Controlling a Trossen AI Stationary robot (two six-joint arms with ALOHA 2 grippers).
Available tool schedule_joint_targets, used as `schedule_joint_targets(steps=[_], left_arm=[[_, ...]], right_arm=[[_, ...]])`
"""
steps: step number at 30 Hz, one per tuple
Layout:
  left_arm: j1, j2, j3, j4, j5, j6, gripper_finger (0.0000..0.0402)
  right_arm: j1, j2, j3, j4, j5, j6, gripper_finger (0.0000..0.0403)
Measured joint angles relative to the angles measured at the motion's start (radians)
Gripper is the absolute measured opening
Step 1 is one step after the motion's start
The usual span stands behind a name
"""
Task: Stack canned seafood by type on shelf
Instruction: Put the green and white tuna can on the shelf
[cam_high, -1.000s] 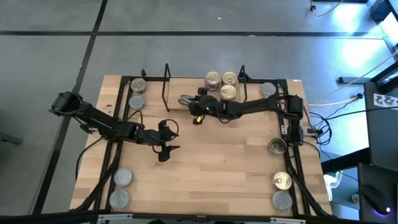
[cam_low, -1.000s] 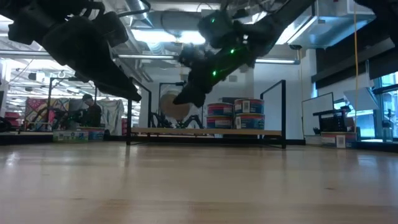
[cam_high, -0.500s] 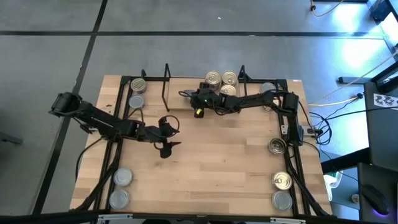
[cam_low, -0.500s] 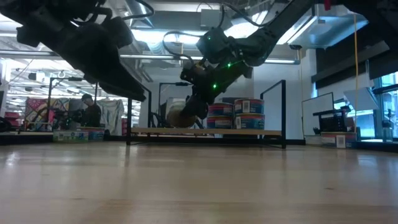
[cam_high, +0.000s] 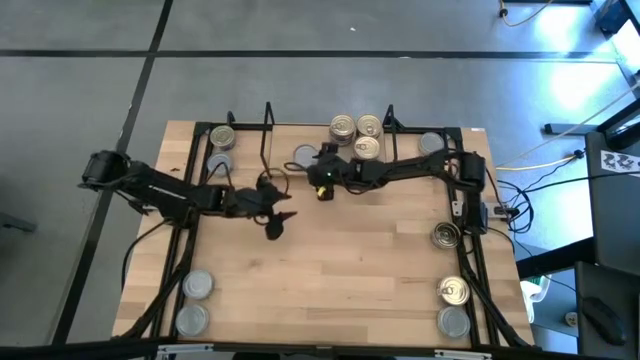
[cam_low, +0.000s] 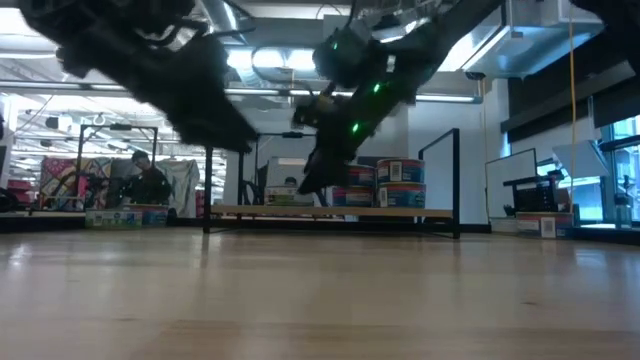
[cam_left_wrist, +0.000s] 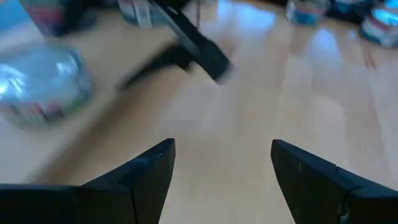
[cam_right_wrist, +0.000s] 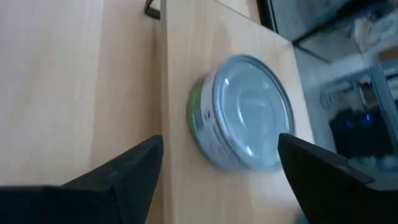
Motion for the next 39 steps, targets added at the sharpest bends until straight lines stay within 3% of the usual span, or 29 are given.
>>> schedule_joint_targets(steps=[3, 9, 14, 18, 26, 39], left_arm=[[0.059, 0.026, 0.075, -0.009, 0.002, 0.095, 0.0264], [0.227, 0.096, 0.287, -0.238, 0.005, 0.215, 0.0264], [0.339, 0.211, 0.438, -0.37, 0.103, 0.29, 0.0264], [0.387, 0.324, 0.541, -0.454, 0.112, 0.33, 0.0264], [0.454, 0.498, 0.697, -0.592, 0.109, 0.323, 0.0264], [0.573, 0.542, 0.702, -0.563, 0.11, 0.283, 0.0264]], right_arm=[[0.063, -0.084, 0.0, -0.162, 0.071, 0.064, 0.0304], [0.124, -0.268, -0.107, -0.38, 0.166, 0.2, 0.027], [0.124, -0.429, -0.298, -0.377, 0.106, 0.311, 0.0242], [0.147, -0.519, -0.435, -0.311, 0.039, 0.377, 0.0225], [0.237, -0.543, -0.53, -0.209, 0.018, 0.392, 0.0204], [0.259, -0.541, -0.532, -0.2, 0.0, 0.389, 0.0202]])
